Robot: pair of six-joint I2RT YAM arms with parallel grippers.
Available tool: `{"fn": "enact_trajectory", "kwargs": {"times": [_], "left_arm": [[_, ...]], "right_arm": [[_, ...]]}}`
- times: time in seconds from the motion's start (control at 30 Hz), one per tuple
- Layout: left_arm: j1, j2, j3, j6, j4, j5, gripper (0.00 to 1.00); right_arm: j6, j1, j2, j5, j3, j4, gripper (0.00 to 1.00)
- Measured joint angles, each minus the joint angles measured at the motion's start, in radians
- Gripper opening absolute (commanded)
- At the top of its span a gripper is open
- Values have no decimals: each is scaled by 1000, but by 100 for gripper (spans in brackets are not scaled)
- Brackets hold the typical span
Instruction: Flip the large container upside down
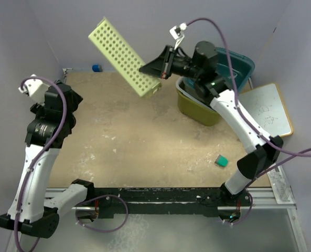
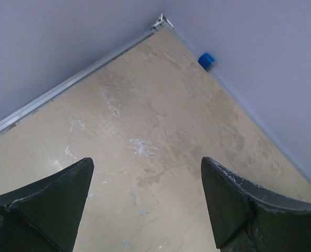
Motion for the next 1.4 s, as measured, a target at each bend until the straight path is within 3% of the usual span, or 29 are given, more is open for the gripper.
{"fn": "enact_trajectory", "kwargs": {"times": [0.07,0.33,0.47,0.83,1.0,1.23,1.4], "left_arm": [[4,-35,24,-35,-50,-33,80],[4,-158,127,-73,-74,-151,79],[5,-192,127,-35,-43,-156,79],[6,-82,82,74,12,14,79],[6,-29,56,135,25,134,79],[6,26,11,175,31,266,79],[6,50,-12,189,35,316,79]], "right_arm": [[71,22,30,-40,-71,66,0],[158,148,189,-21,-101,102,0],[352,193,197,-21,-271,322,0],[906,198,313,133,-669,924,0],[997,204,305,187,-830,1063,0],[1004,151,163,251,-1018,1050,34],[961,118,28,333,-1126,869,62]]}}
